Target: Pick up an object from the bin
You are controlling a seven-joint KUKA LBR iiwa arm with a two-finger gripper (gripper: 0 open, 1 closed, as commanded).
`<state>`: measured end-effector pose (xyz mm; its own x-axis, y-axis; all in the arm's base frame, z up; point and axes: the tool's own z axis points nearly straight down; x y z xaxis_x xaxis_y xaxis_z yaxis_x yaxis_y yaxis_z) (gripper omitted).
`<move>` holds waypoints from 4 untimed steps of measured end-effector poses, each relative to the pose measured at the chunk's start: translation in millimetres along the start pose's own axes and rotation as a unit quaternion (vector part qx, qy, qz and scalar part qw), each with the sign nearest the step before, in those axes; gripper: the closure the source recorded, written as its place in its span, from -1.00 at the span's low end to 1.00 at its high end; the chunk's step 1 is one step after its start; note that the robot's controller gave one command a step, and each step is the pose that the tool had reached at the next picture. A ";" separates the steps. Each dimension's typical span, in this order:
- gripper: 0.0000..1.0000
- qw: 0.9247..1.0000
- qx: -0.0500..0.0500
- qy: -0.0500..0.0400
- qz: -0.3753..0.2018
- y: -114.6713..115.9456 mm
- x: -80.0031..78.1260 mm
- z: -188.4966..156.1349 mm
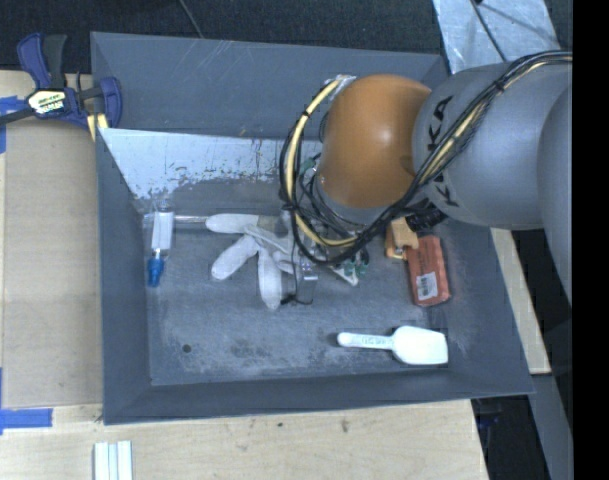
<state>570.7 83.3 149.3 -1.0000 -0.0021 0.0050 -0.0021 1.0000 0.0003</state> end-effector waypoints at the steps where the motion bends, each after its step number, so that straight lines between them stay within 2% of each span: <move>1: -1.00 1.000 0.000 -0.004 0.001 -0.4 -1.6 -4.9; 2: -1.00 1.000 -0.001 -0.009 0.008 8.9 -35.8 33.5; 3: 1.00 0.993 -0.001 -0.008 0.119 -17.0 -27.9 76.3; 4: 1.00 0.993 -0.001 -0.008 0.119 -17.0 -27.9 76.3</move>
Offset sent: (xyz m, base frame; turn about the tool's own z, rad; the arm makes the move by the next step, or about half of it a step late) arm 0.0469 0.0137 -0.0585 0.0239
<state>598.2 66.4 72.9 -0.9722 0.2339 -0.0104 0.2338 0.9723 0.0030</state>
